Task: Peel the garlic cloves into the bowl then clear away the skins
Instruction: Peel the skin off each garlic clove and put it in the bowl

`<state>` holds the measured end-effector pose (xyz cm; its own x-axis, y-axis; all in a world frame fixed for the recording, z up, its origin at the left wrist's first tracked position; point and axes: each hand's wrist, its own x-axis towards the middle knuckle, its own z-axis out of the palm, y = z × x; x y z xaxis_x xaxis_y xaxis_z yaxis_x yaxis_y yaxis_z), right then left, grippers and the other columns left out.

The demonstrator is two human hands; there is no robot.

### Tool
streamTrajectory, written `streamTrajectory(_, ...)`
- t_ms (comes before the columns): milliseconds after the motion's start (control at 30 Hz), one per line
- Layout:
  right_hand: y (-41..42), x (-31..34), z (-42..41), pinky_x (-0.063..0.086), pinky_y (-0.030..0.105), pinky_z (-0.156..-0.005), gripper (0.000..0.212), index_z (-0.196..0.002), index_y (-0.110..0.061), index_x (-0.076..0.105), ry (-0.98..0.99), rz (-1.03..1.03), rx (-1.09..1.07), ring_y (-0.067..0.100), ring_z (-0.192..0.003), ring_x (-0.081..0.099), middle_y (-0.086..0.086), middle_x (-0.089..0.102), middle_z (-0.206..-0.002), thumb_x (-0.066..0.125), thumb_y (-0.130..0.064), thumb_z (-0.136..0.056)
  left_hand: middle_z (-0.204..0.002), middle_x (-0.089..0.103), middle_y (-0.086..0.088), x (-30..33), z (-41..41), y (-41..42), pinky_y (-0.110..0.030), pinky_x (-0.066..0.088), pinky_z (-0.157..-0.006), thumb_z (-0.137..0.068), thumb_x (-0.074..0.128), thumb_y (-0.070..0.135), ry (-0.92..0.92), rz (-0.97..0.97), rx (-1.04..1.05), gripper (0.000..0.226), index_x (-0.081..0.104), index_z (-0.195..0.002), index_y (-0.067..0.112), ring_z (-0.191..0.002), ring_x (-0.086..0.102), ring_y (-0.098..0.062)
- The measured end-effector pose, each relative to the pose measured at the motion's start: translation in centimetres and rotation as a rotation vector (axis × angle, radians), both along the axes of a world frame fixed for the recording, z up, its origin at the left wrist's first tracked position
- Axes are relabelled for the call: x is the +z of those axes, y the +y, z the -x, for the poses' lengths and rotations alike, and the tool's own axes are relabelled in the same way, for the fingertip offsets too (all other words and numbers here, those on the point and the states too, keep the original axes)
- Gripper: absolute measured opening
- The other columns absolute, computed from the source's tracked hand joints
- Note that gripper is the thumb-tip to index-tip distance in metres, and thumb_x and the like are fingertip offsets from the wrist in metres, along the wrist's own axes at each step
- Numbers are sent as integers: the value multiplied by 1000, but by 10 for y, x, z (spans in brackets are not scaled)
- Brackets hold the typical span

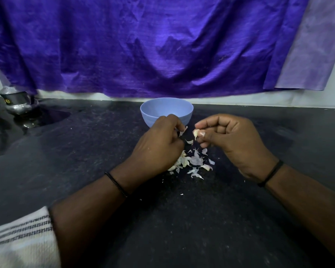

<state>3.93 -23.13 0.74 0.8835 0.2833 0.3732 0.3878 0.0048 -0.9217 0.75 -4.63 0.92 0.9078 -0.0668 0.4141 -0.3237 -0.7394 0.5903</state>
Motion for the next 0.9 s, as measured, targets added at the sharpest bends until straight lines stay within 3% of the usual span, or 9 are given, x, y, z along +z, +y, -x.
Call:
streamTrajectory(133,2,0,1,59,25,-69,18,-98,-3,71,33,-54,11,19,-75,71,15,76,-87,72,5,-83,-80,61,6,1,4,-3,-27,49,-63,-85,63,15,-66,82,-7,7,65,-82,20,-68,58,-7)
streamTrajectory(200,3,1,1,57,22,-67,18,-99,-4,71,50,-75,9,16,-75,70,13,76,-88,72,4,-83,-70,62,8,-2,4,-5,-21,45,-57,-89,65,16,-65,162,-39,13,66,-76,18,-61,56,-4)
streamTrajectory(500,4,0,1,55,21,-68,19,-100,-6,71,113,-134,15,15,-75,69,11,77,-95,73,0,-82,-61,65,2,-3,5,-11,-16,43,-47,-87,71,5,77,579,-170,9,72,-80,11,-50,53,-5)
streamTrajectory(767,5,-1,4,53,19,-64,16,-96,-4,72,80,-101,6,12,-70,68,12,77,-88,73,3,-81,-52,60,7,-4,4,-11,-13,37,-40,-88,70,3,134,663,-138,7,71,-81,7,-42,49,-4)
streamTrajectory(900,5,-1,4,58,30,-71,16,-94,-3,74,15,-39,-46,26,-70,67,15,76,-84,77,-2,-79,-52,59,3,-4,4,-12,-14,36,-40,-88,69,2,142,675,-123,12,70,-78,8,-41,48,-4)
